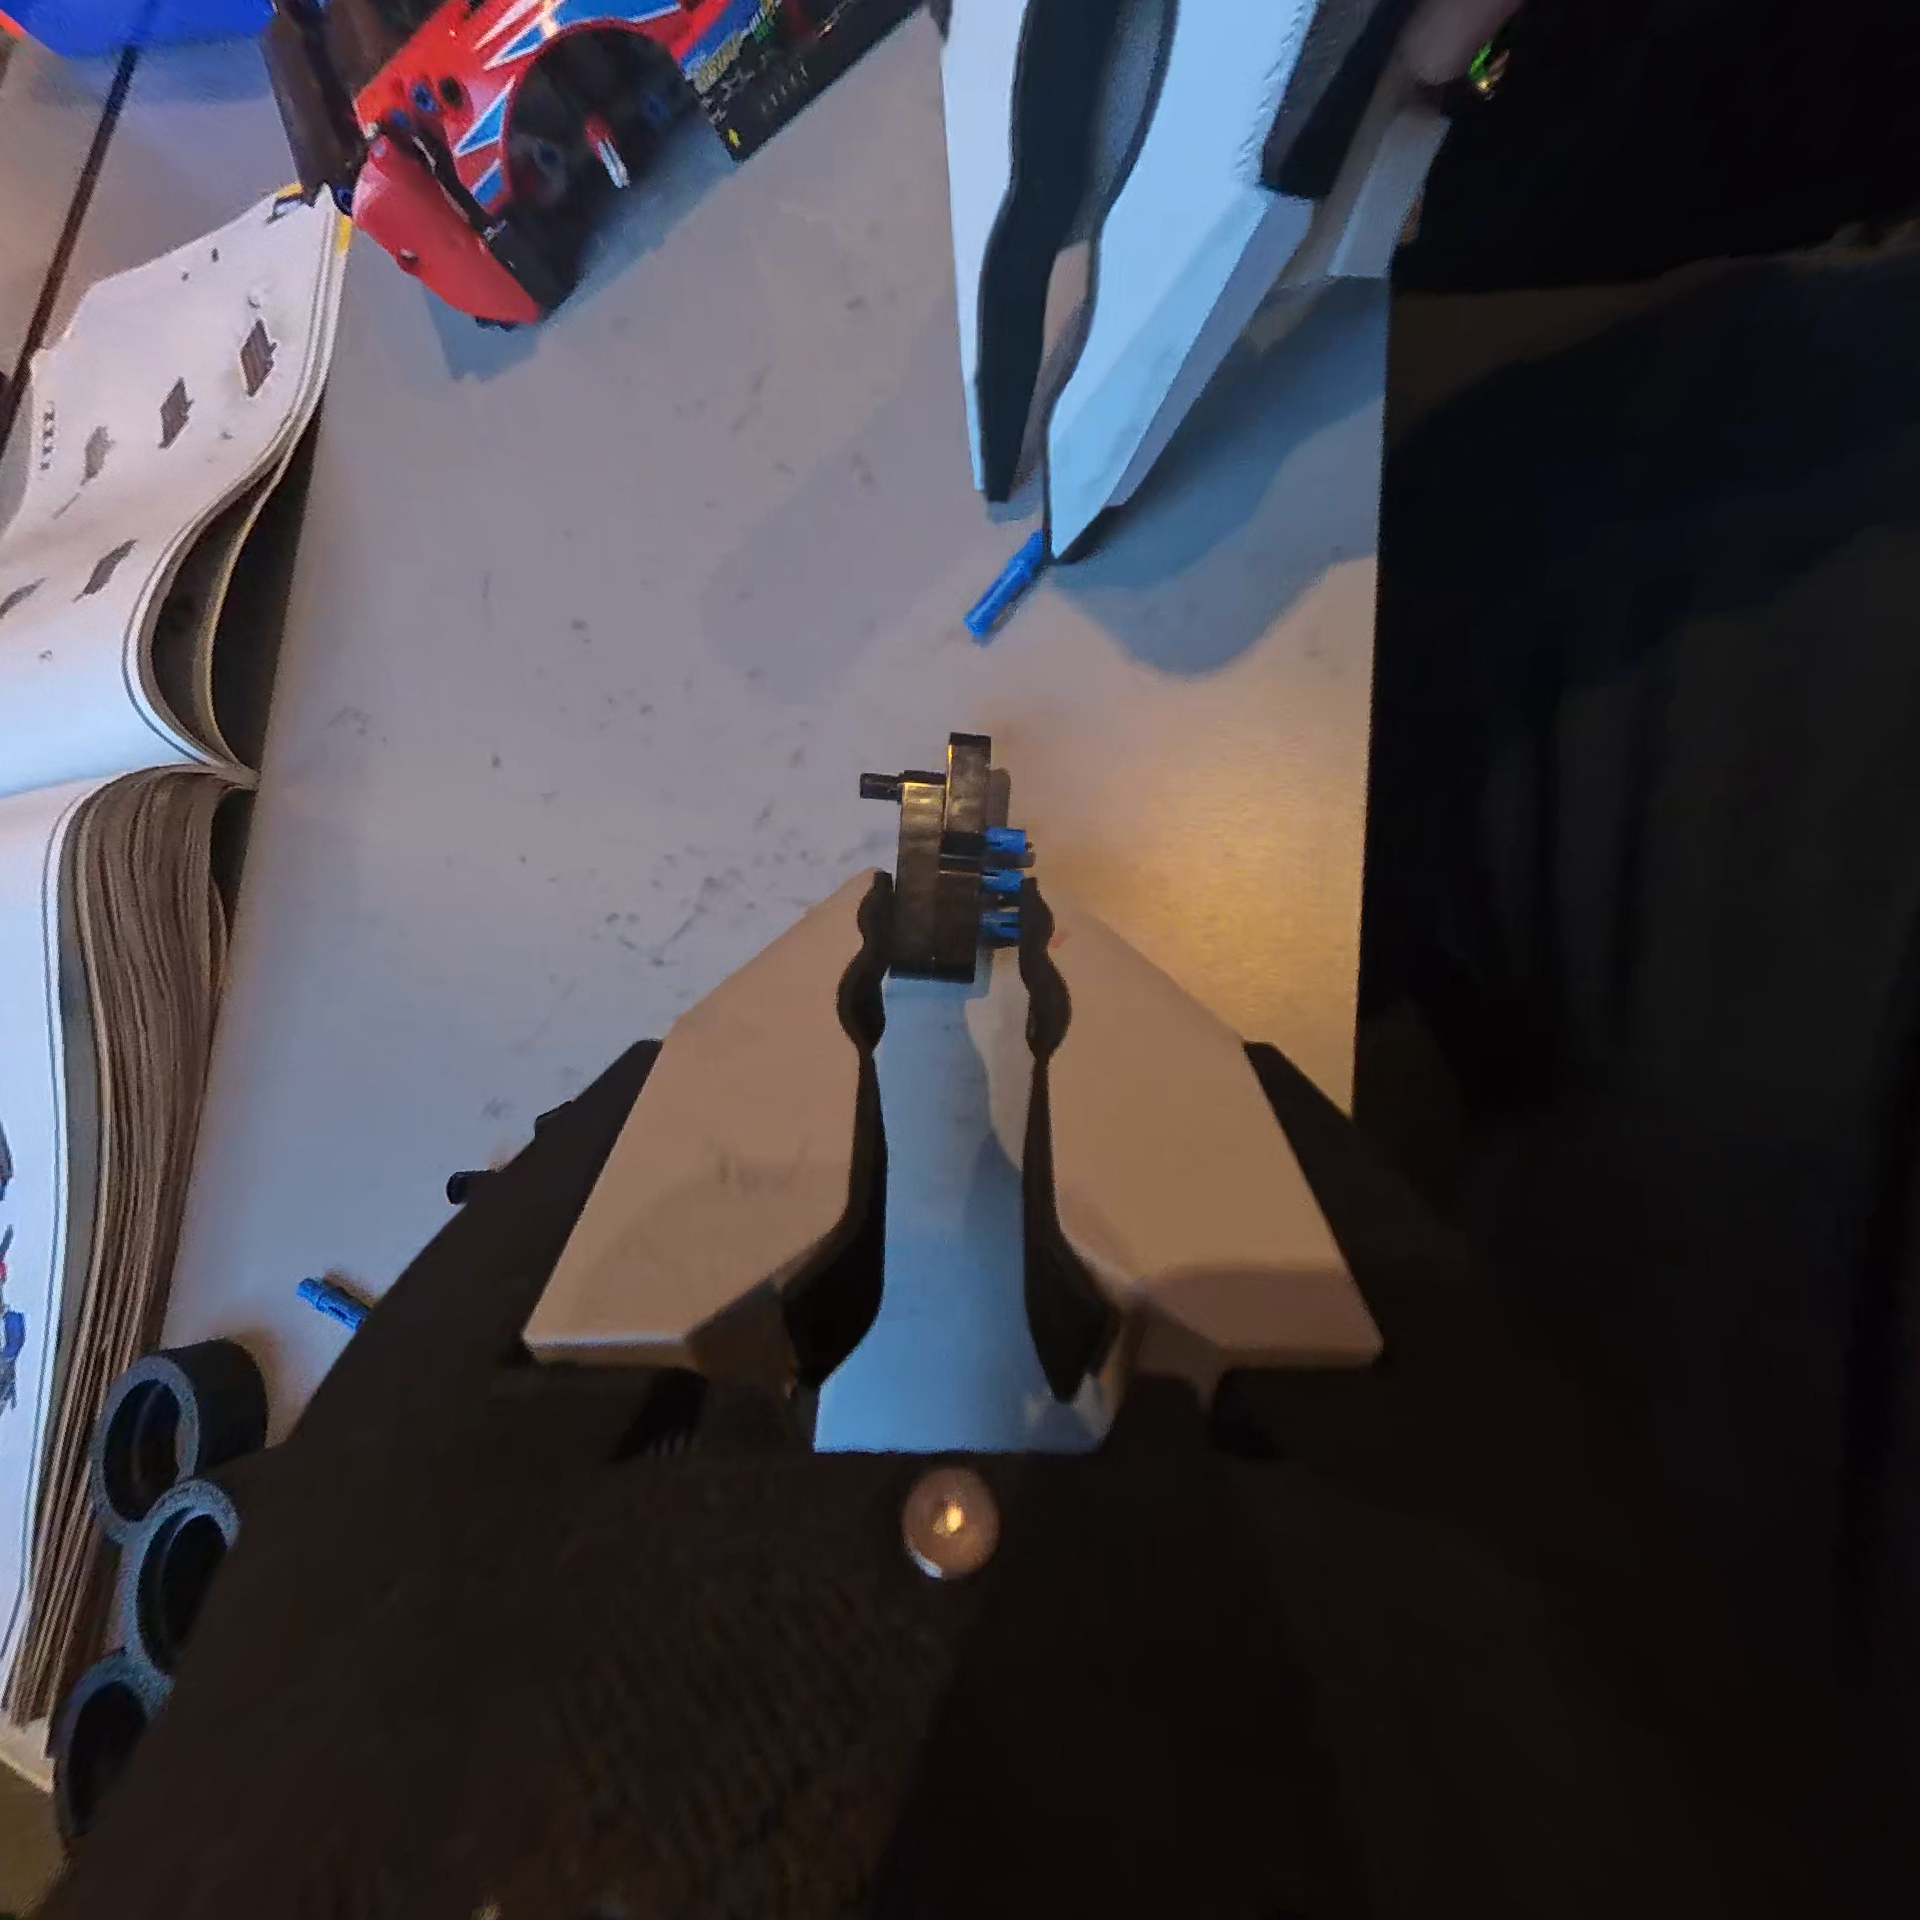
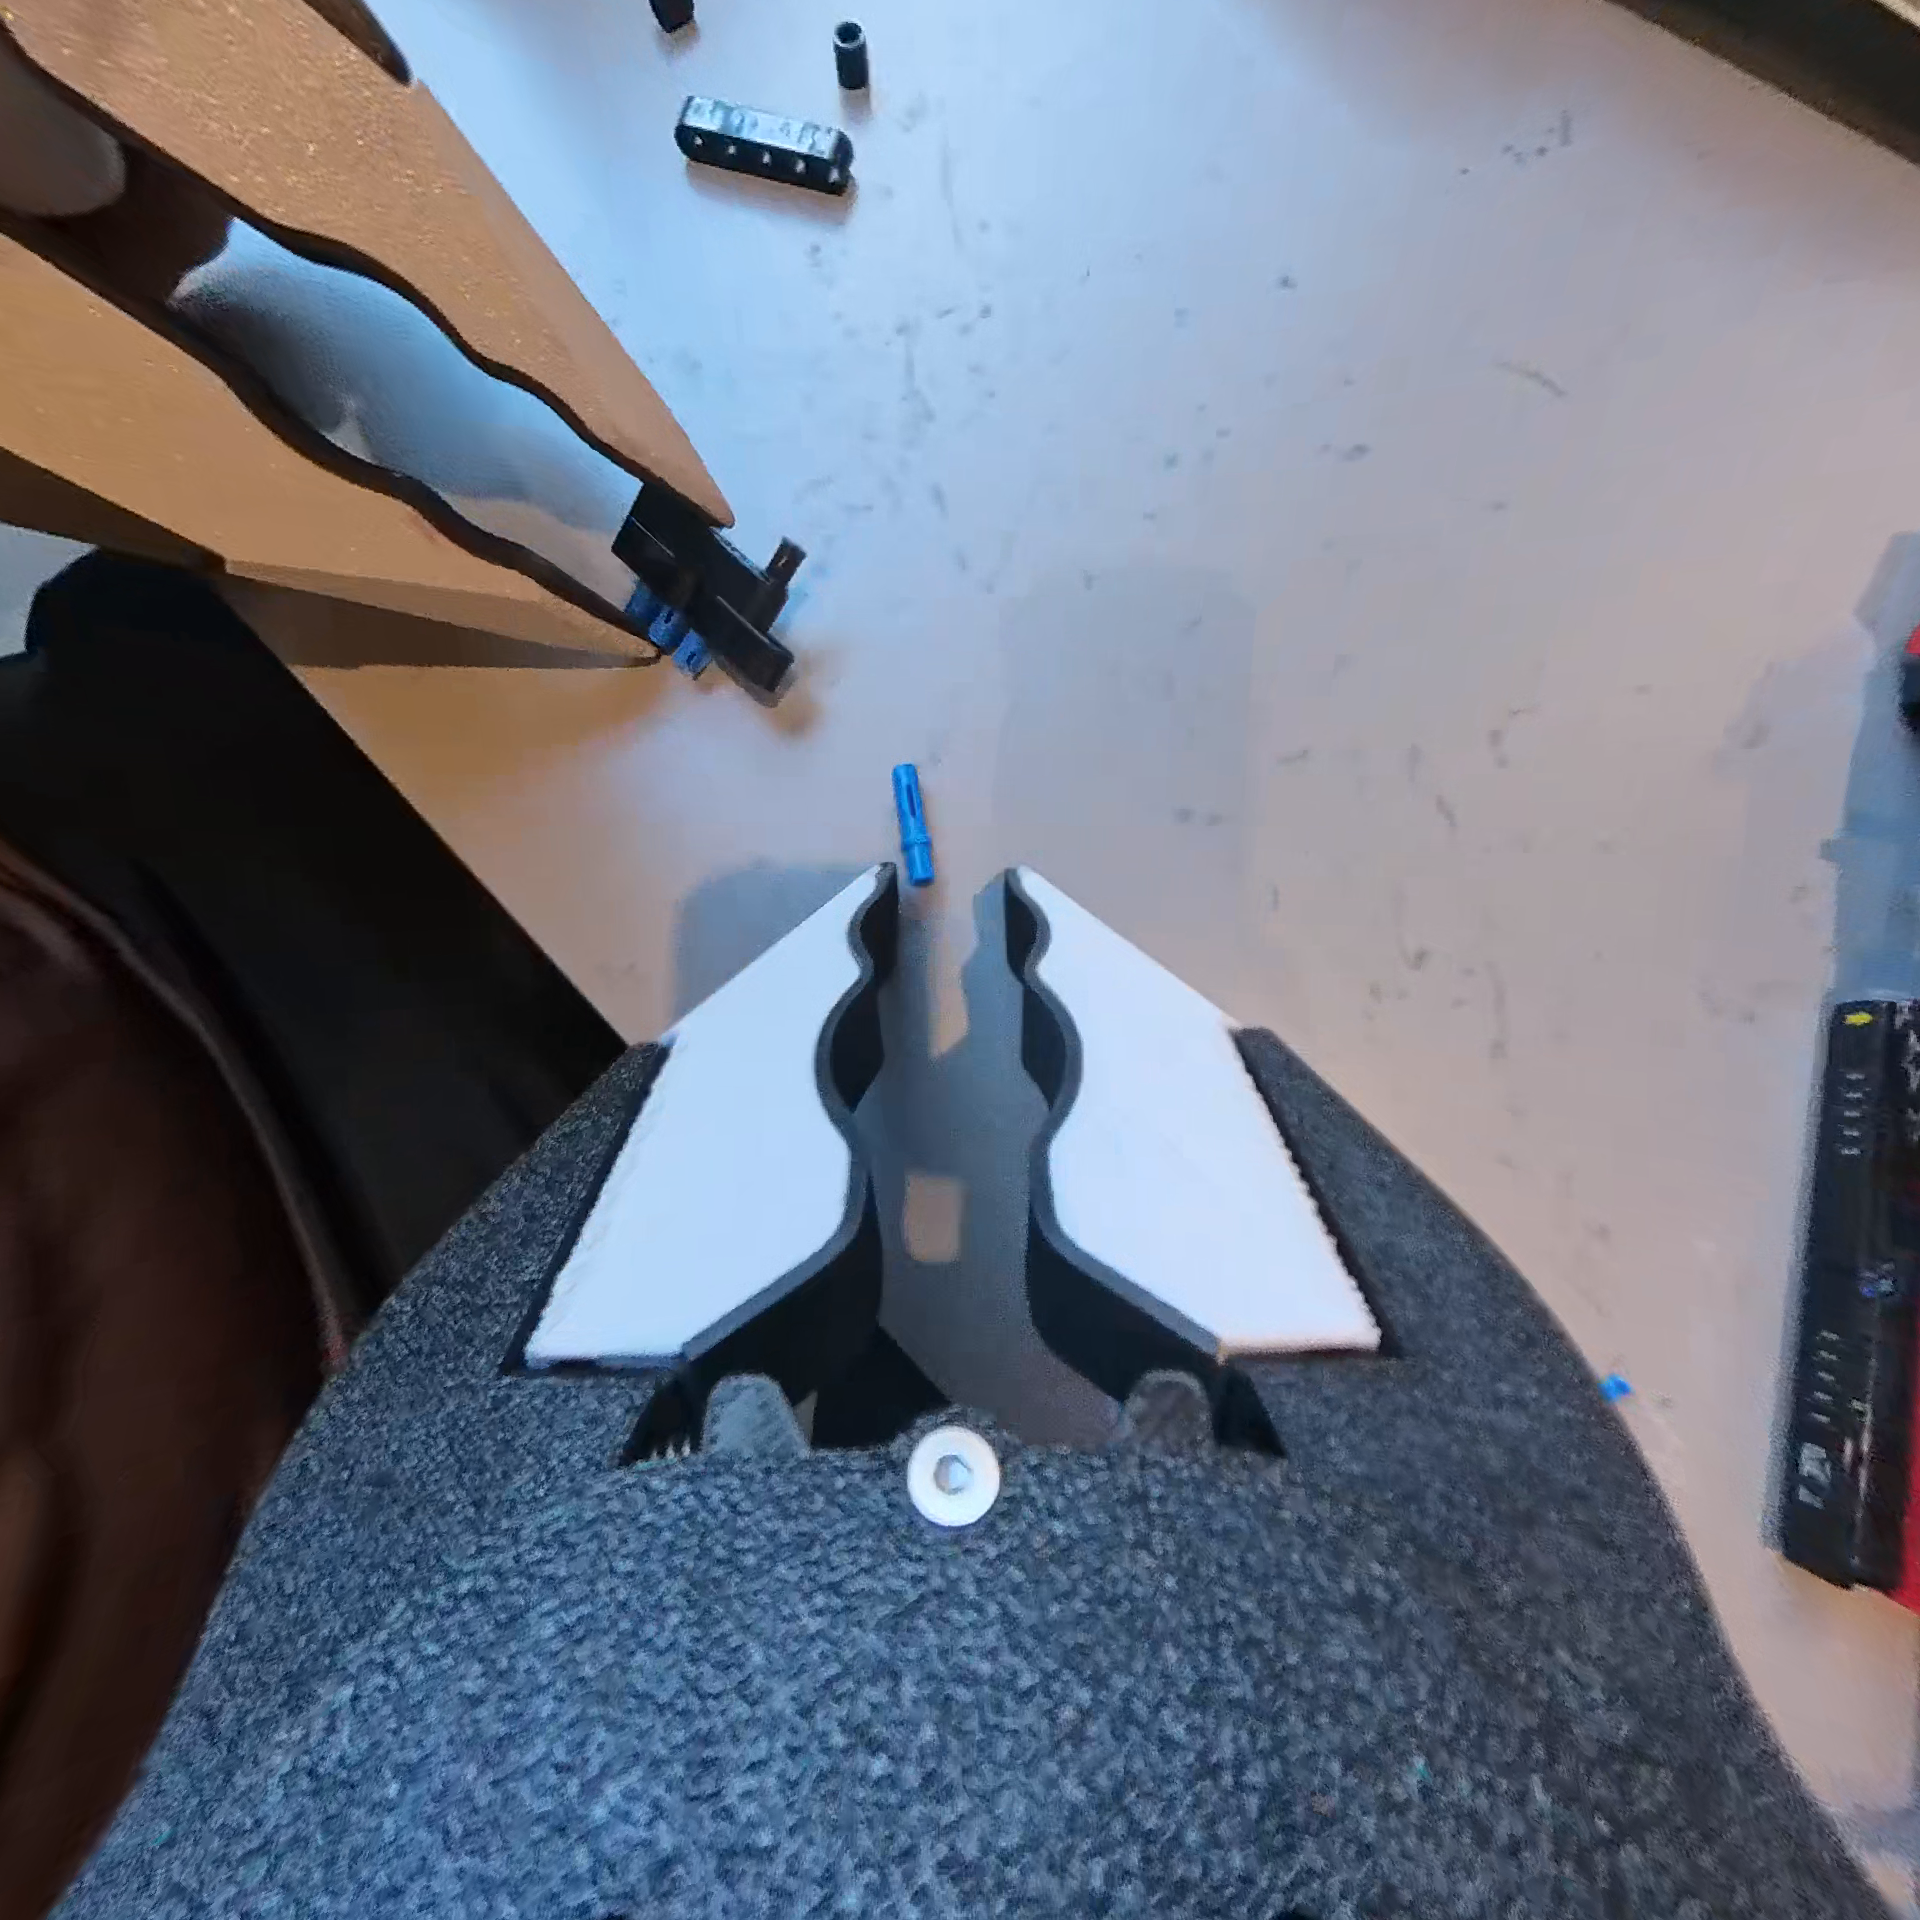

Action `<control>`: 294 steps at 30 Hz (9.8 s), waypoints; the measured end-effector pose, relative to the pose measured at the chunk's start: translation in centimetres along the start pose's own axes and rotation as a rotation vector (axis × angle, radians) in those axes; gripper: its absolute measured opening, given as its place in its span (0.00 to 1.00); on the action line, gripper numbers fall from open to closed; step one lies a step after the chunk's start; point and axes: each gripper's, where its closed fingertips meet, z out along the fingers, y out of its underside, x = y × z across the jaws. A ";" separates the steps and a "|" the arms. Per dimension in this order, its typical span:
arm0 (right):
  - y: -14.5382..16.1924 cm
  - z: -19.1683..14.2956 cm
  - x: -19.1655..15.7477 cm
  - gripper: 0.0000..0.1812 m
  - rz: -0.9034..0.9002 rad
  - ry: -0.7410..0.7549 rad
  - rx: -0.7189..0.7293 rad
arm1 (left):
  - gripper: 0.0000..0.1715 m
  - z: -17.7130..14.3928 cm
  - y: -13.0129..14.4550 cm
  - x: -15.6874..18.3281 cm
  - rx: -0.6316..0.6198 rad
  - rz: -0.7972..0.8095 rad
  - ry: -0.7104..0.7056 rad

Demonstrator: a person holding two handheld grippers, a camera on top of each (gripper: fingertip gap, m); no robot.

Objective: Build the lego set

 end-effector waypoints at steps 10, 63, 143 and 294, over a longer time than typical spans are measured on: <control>-4.2 -3.0 -3.1 0.15 0.030 -0.219 0.286 | 0.12 -2.0 -4.2 0.2 0.216 0.110 -0.097; -10.6 -6.0 4.7 0.04 0.053 -0.371 0.736 | 0.12 -0.6 -3.0 -6.5 0.322 -0.199 -0.101; -5.6 0.2 0.5 0.03 -0.154 -0.424 0.136 | 0.20 0.3 -3.1 -5.3 0.146 -0.446 0.331; 3.8 -5.4 -10.5 0.03 0.259 -0.309 0.288 | 0.22 -0.9 -0.6 6.2 0.000 0.317 0.075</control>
